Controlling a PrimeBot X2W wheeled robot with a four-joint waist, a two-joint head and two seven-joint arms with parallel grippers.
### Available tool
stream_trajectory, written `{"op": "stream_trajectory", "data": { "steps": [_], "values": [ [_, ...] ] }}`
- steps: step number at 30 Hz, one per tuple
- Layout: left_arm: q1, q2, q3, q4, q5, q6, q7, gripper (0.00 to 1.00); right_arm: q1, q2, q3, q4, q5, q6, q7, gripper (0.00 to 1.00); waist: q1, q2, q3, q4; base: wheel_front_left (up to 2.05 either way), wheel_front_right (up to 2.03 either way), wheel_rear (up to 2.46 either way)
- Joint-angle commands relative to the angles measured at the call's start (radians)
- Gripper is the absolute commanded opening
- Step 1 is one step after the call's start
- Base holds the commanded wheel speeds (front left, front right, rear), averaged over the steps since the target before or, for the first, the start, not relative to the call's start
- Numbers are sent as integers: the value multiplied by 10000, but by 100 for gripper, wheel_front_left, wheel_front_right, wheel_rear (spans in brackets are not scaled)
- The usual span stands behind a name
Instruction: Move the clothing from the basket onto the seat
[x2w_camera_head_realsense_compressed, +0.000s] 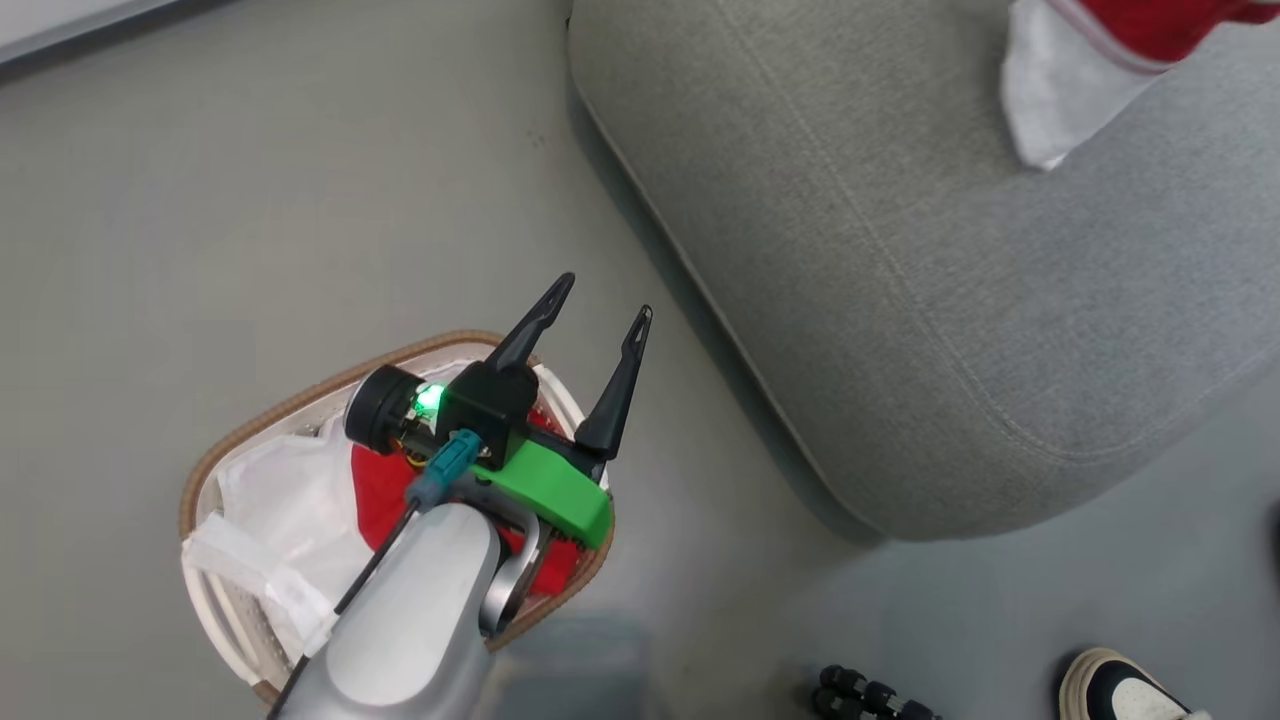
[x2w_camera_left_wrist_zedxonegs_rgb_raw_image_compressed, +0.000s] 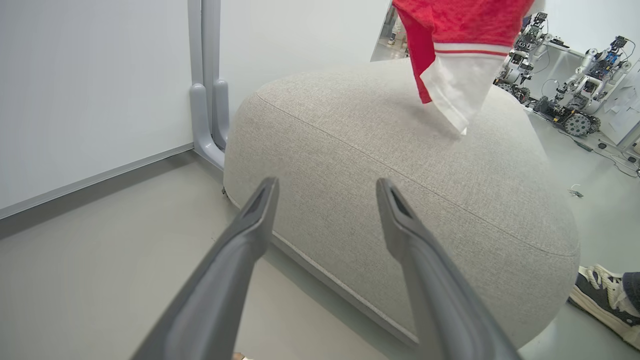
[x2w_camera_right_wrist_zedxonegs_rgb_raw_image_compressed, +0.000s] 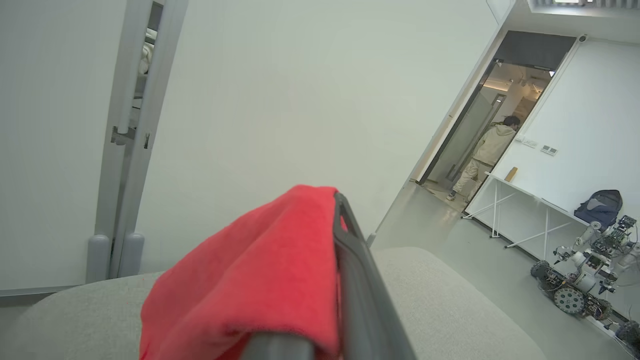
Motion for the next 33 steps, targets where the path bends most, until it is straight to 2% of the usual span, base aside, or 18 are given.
{"op": "stream_trajectory", "data": {
  "steps": [1,4,7,16,17,18,19,26,33],
  "values": [
    [-271,77,14,-12,137,-47,-9,100,-338,-118,-244,202,-349,-14,-21,0,-1,0,987,970,0,0,0],
    [-458,57,61,-64,158,-71,-9,100,-768,-278,-839,673,-885,-14,-23,0,-1,0,1308,1270,0,0,0],
    [-580,19,93,-113,188,-77,-9,100,-781,-112,-1166,988,-1331,-14,-23,0,-1,0,1542,1521,0,0,0],
    [-623,-52,382,-146,220,-105,-9,100,1195,829,-1996,1092,-1504,-14,-21,0,-1,0,1644,1786,0,0,0],
    [-562,-53,460,-128,233,-105,-9,100,1550,922,-2156,1059,-1536,-14,-23,24,-1,0,1579,1784,0,0,0],
    [-513,-56,508,-115,242,-105,-9,100,1827,961,-2305,981,-1534,-14,-21,72,-1,0,1518,1787,0,0,0],
    [-466,-55,542,-93,274,-106,-9,100,2158,1006,-2374,971,-1570,-14,-23,100,-1,0,1442,1792,0,0,0],
    [-109,20,1050,19,303,-67,-9,100,4251,1402,-2966,524,-1252,-14,-21,100,-1,0,835,1730,0,0,0],
    [452,-53,1757,6,418,-29,-9,100,6109,1776,-3046,-210,-814,-14,-21,100,-1,0,-45,1885,0,0,0]
  ]
}}
